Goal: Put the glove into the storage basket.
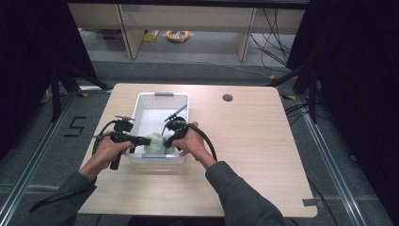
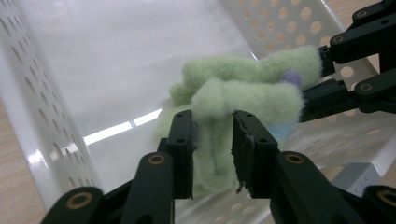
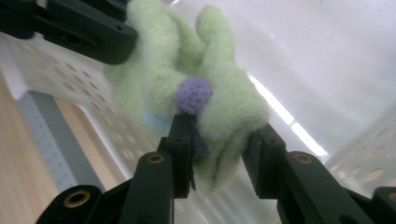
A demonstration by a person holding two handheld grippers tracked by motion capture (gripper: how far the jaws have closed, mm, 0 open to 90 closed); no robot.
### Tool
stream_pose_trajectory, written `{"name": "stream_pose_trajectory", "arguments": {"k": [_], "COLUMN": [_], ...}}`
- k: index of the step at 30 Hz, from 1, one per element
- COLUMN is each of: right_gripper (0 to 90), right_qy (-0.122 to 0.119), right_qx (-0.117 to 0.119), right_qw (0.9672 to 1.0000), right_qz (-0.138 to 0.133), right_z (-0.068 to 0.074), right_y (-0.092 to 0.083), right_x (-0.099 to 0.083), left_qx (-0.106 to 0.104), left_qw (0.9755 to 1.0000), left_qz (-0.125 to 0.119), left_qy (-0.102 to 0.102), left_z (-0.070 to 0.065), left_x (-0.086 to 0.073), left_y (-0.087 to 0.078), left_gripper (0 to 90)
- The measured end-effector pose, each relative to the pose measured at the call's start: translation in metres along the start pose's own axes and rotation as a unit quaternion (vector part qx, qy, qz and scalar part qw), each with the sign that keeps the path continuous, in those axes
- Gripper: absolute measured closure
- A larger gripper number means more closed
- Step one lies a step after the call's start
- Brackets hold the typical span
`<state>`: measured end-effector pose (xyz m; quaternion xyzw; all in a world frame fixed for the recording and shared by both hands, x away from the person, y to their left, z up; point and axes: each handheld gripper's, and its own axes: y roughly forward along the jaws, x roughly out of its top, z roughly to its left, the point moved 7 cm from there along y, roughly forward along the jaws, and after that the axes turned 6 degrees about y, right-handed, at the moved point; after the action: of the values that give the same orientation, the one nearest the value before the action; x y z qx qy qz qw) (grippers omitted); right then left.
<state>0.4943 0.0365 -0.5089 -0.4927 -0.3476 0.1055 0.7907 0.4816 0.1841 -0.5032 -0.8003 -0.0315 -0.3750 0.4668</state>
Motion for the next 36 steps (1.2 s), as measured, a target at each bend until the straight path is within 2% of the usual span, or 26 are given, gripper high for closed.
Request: {"name": "stream_pose_trajectory", "arguments": {"k": [1, 10, 14, 15, 18, 21, 22, 24, 25, 27, 28, 30, 36], "right_gripper": [63.9, 54.6, 50.9, 50.1, 47.6, 45.6, 45.6, 45.5, 45.4, 45.0, 44.9, 44.6, 44.0], "right_qy": [-0.006, -0.039, -0.041, -0.045, -0.051, -0.043, -0.041, -0.05, -0.041, -0.044, -0.041, -0.04, -0.041], "right_qx": [-0.009, -0.035, -0.038, -0.043, -0.052, -0.045, -0.042, -0.039, -0.037, -0.035, -0.036, -0.036, -0.027], "right_qw": [0.9999, 0.9986, 0.9984, 0.998, 0.9973, 0.998, 0.9981, 0.9976, 0.9981, 0.9977, 0.9978, 0.9976, 0.9971], "right_qz": [0.003, 0.008, 0.006, 0.004, -0.002, -0.013, -0.018, -0.027, -0.029, -0.036, -0.039, -0.043, -0.059], "right_z": [-0.002, -0.002, -0.002, -0.002, -0.001, 0.001, 0.002, 0.001, 0.002, 0.001, 0.0, -0.001, -0.005], "right_y": [0.0, -0.001, -0.005, -0.006, -0.011, -0.017, -0.02, -0.025, -0.028, -0.033, -0.036, -0.041, -0.056], "right_x": [0.0, 0.0, 0.002, 0.002, 0.004, 0.005, 0.005, 0.006, 0.005, 0.005, 0.005, 0.003, -0.002], "left_qx": [0.001, 0.002, 0.006, 0.002, -0.001, 0.001, -0.004, -0.006, -0.008, -0.011, -0.012, -0.013, -0.019], "left_qw": [1.0, 0.9998, 0.9996, 0.9998, 0.9997, 0.9994, 0.9993, 0.9989, 0.9989, 0.999, 0.9986, 0.9986, 0.9978], "left_qz": [-0.004, -0.018, -0.026, -0.02, -0.024, -0.035, -0.038, -0.045, -0.047, -0.044, -0.052, -0.052, -0.064], "left_qy": [-0.002, 0.005, -0.001, 0.008, 0.006, 0.002, 0.0, -0.005, -0.004, 0.005, -0.002, 0.006, -0.001], "left_z": [0.0, -0.003, -0.005, -0.004, -0.006, -0.009, -0.01, -0.014, -0.015, -0.018, -0.02, -0.024, -0.035], "left_x": [0.001, 0.008, 0.01, 0.009, 0.01, 0.011, 0.012, 0.012, 0.013, 0.012, 0.013, 0.012, 0.013], "left_y": [0.0, -0.01, -0.012, -0.013, -0.015, -0.016, -0.016, -0.018, -0.018, -0.021, -0.022, -0.026, -0.033], "left_gripper": [67.0, 64.2, 62.8, 62.0, 59.4, 55.1, 54.8, 53.1, 52.4, 51.7, 51.1, 49.5, 41.5]}}
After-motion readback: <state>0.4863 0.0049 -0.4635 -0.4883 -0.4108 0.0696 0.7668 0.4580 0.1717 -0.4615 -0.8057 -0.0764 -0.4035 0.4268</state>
